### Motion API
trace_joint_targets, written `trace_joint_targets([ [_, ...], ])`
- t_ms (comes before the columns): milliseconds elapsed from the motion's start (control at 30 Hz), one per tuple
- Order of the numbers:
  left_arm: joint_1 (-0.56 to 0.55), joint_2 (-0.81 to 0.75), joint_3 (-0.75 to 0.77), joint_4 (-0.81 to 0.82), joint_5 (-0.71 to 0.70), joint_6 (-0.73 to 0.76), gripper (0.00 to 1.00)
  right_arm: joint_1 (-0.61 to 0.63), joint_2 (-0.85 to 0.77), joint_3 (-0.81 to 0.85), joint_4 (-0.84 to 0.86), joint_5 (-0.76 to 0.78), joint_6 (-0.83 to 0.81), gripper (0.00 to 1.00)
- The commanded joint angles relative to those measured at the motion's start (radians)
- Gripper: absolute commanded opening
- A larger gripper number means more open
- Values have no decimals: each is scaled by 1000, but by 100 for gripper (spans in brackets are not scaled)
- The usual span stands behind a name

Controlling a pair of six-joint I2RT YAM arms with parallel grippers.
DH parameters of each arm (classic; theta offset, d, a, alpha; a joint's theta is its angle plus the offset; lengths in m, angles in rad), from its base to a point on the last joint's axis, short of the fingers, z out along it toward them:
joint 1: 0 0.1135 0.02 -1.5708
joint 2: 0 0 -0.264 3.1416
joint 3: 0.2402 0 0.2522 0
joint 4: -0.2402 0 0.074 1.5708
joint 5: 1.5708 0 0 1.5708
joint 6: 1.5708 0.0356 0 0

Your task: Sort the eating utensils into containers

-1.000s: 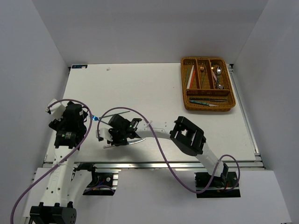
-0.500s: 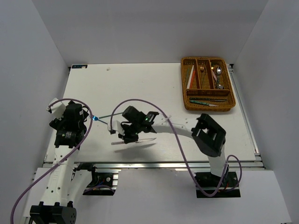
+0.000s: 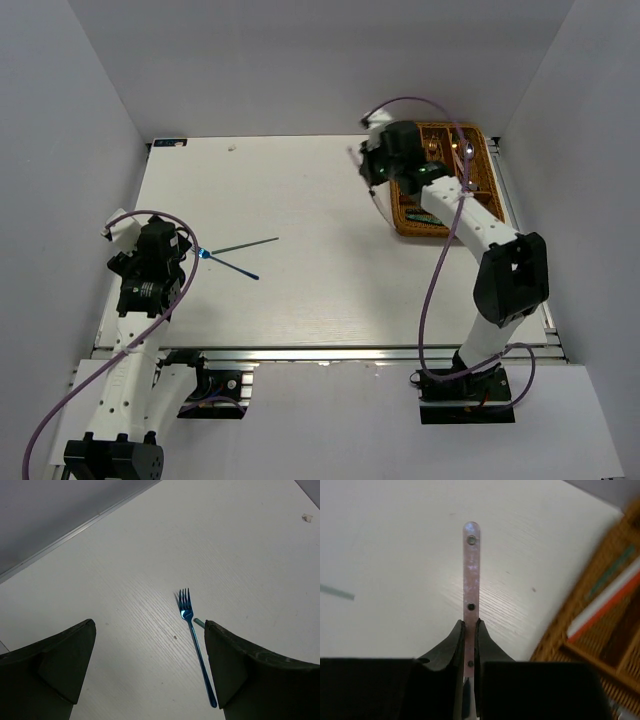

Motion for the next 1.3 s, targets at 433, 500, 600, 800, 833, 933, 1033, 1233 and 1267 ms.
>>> trace_joint_targets([
  [433, 1, -16, -12, 32, 62, 25, 98, -465, -152, -394, 274, 552, 1383, 0],
  [500, 1, -14, -14, 33, 68, 27, 98, -468, -152, -402, 248, 607, 1392, 0],
  [600, 3, -13, -15, 39, 82, 30, 98, -474, -143, -411, 210, 660, 1418, 0],
  [800, 1, -8, -15, 39, 84, 32, 98, -505, -171, -493, 199, 718, 1478, 0],
  [833, 1, -10, -17, 41, 85, 33, 98, -510, -168, -491, 187, 715, 1478, 0],
  [933, 1, -8, -17, 44, 93, 36, 98, -523, -165, -497, 191, 701, 1460, 9],
  [1033, 1, -2, -15, 45, 101, 42, 98, -531, -177, -508, 206, 686, 1455, 56],
  [1233, 1, 4, -17, 45, 96, 42, 98, -531, -200, -494, 219, 635, 1397, 89],
  [1267, 1, 9, -17, 44, 93, 41, 98, -531, -201, -491, 225, 623, 1384, 89],
])
